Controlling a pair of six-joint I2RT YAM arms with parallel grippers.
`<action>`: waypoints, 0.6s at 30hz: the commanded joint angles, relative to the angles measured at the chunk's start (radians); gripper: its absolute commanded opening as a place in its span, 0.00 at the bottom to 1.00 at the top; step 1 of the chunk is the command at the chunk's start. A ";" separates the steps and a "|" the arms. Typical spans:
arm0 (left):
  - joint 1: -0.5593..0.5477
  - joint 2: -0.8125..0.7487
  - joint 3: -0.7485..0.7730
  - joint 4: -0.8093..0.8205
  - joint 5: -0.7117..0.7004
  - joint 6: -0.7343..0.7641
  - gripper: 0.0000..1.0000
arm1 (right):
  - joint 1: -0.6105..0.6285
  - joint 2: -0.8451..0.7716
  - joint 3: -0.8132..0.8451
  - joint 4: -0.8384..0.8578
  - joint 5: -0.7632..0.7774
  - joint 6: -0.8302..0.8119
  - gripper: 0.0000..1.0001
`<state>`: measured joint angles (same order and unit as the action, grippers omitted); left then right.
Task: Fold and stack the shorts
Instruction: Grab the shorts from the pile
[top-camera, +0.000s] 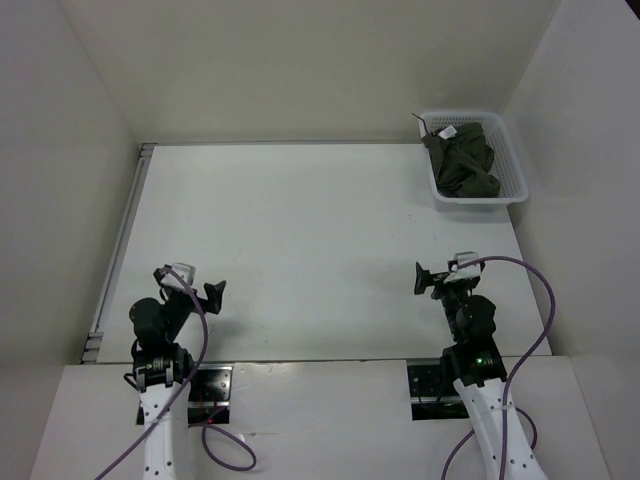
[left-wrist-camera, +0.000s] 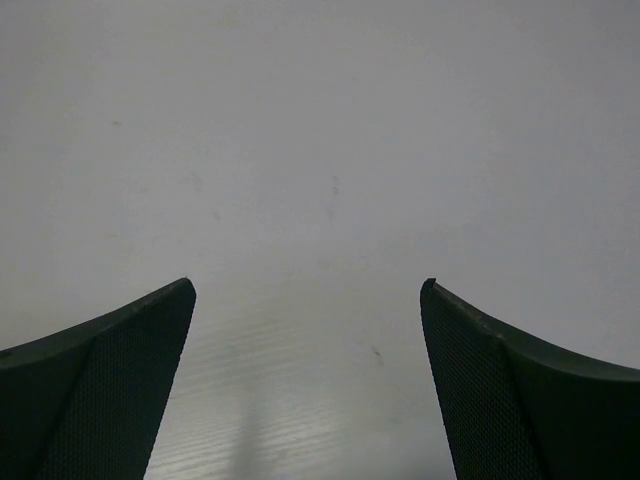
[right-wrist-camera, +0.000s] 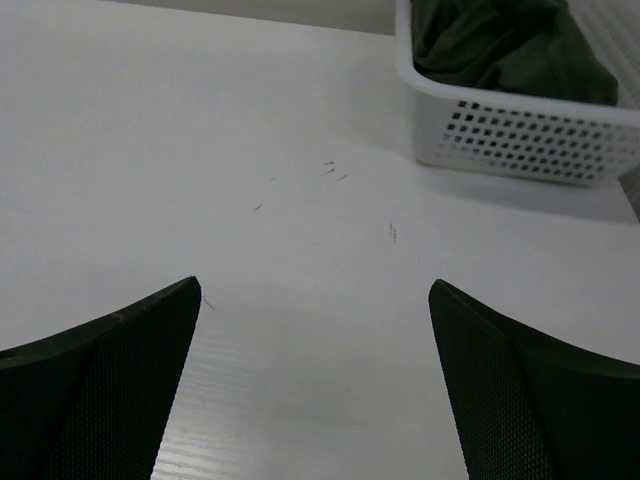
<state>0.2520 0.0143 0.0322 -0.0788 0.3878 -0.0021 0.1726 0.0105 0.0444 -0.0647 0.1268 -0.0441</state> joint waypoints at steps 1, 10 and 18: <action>-0.002 -0.024 0.081 -0.120 0.355 0.002 1.00 | 0.007 -0.020 -0.025 0.118 -0.185 -0.221 0.99; -0.002 -0.024 0.074 0.126 0.398 0.002 1.00 | 0.007 -0.020 -0.023 0.148 -0.518 -1.382 1.00; -0.057 0.253 0.250 0.228 0.398 0.002 1.00 | 0.016 0.318 0.306 0.338 -0.679 -1.098 1.00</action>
<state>0.2161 0.1287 0.1997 0.0341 0.7727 -0.0059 0.1806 0.1421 0.1627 0.1139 -0.5053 -1.1805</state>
